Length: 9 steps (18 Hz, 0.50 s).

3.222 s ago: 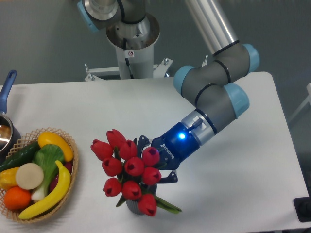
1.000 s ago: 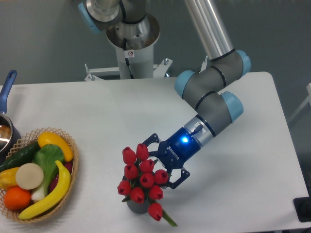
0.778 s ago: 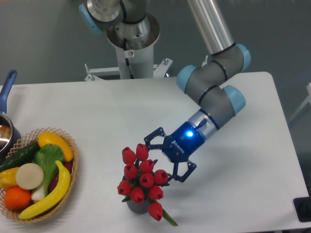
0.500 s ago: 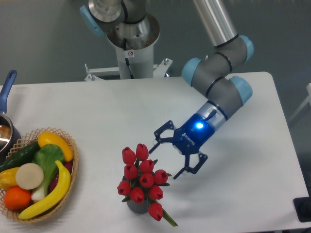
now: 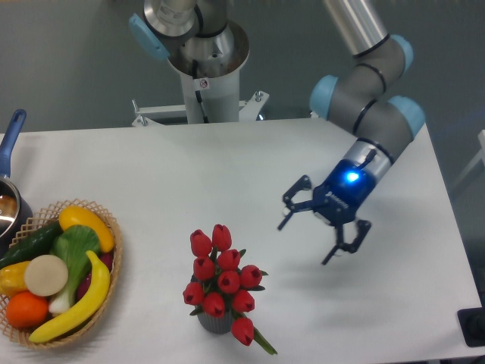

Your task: Insert the flowers into the vase

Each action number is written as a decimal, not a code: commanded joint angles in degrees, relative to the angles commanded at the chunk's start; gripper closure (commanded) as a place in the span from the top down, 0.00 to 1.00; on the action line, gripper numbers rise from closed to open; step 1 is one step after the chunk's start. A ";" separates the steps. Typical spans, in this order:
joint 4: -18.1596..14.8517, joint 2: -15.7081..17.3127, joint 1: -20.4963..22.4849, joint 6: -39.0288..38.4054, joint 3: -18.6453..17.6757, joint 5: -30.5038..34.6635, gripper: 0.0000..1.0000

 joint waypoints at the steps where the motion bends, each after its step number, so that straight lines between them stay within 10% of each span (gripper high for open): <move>1: -0.09 0.97 0.79 0.00 -0.26 1.83 1.00; 9: 0.09 6.42 0.89 0.09 -1.06 37.23 1.00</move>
